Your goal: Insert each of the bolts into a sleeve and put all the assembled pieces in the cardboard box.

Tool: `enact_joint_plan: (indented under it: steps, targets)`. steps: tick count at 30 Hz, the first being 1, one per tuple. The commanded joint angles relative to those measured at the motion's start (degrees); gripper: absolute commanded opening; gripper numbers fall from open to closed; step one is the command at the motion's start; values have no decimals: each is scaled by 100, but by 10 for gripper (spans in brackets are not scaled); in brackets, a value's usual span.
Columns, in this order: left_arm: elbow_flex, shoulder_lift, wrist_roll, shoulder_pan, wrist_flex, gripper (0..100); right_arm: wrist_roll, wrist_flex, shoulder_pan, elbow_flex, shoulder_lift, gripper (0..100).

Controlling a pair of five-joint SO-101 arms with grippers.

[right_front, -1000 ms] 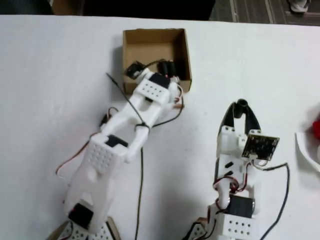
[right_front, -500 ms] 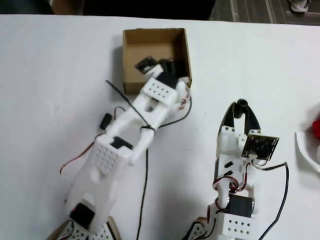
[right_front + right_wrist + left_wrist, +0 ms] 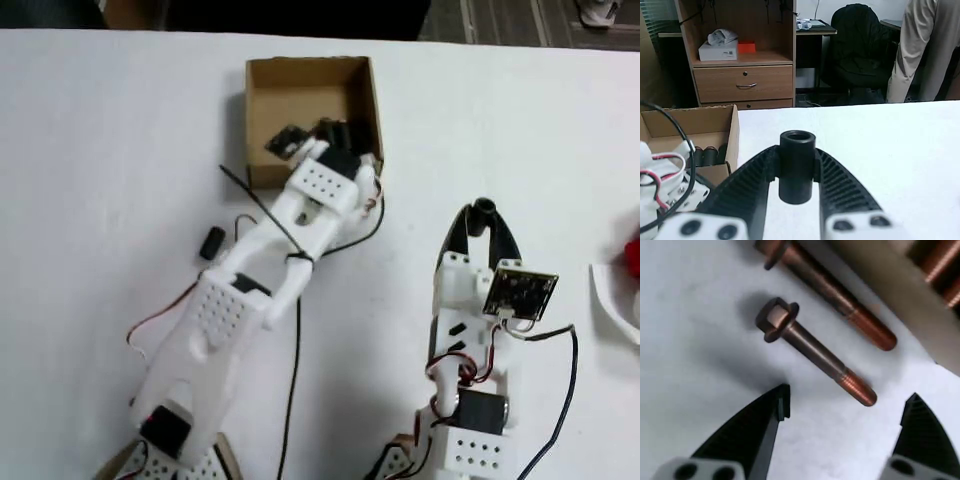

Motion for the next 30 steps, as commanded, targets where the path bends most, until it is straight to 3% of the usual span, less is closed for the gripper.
enact_joint_plan:
  steps: [1,20,27,30]
  targets:
    - [-224,70,105,-44,44,365,9,-31,189,35,-145,21]
    - [-4,202,431,-501,62,358,9,-40,251,35,-145,21]
    - [-31,325,396,-809,158,112,9,-40,251,26,-145,21]
    - [-57,554,149,-914,158,88,9,-40,251,26,-145,21]
